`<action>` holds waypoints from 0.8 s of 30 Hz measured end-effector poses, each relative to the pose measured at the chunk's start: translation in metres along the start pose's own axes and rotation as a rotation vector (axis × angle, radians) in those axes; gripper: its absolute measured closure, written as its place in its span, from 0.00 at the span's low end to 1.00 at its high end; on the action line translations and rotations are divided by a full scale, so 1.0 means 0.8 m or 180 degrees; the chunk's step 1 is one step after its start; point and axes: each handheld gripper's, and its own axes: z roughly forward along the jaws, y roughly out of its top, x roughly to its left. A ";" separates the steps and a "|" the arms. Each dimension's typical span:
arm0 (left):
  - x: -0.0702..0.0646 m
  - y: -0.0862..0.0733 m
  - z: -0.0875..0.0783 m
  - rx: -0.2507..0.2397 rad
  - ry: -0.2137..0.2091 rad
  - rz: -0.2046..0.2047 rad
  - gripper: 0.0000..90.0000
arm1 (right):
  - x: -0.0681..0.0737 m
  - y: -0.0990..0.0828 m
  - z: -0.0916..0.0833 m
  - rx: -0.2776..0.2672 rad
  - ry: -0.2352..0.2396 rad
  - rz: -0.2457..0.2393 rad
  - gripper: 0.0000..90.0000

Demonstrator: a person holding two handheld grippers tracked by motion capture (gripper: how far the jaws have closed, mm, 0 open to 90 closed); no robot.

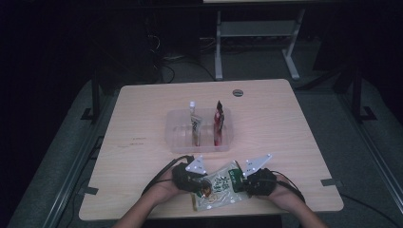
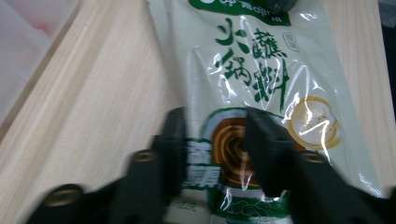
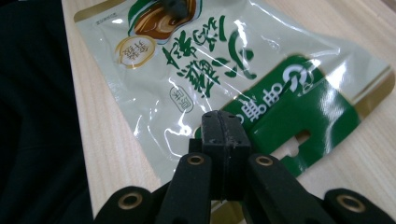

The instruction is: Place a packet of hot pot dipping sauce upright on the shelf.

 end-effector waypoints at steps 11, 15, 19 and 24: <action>0.005 -0.001 -0.004 -0.0107 -0.0080 -0.0155 0.99 | -0.010 -0.004 -0.039 -0.0454 -0.0149 0.0367 0.67; 0.012 -0.002 -0.011 -0.0180 -0.0125 -0.0200 1.00 | -0.018 -0.008 -0.047 -0.0541 -0.0206 0.0542 0.49; 0.017 -0.003 -0.025 -0.0356 -0.0075 -0.0259 1.00 | -0.024 -0.013 -0.051 -0.0577 -0.0243 0.0646 0.38; 0.021 -0.004 -0.042 -0.0531 -0.0086 -0.0300 1.00 | -0.028 -0.015 -0.056 -0.0668 -0.0247 0.0715 0.33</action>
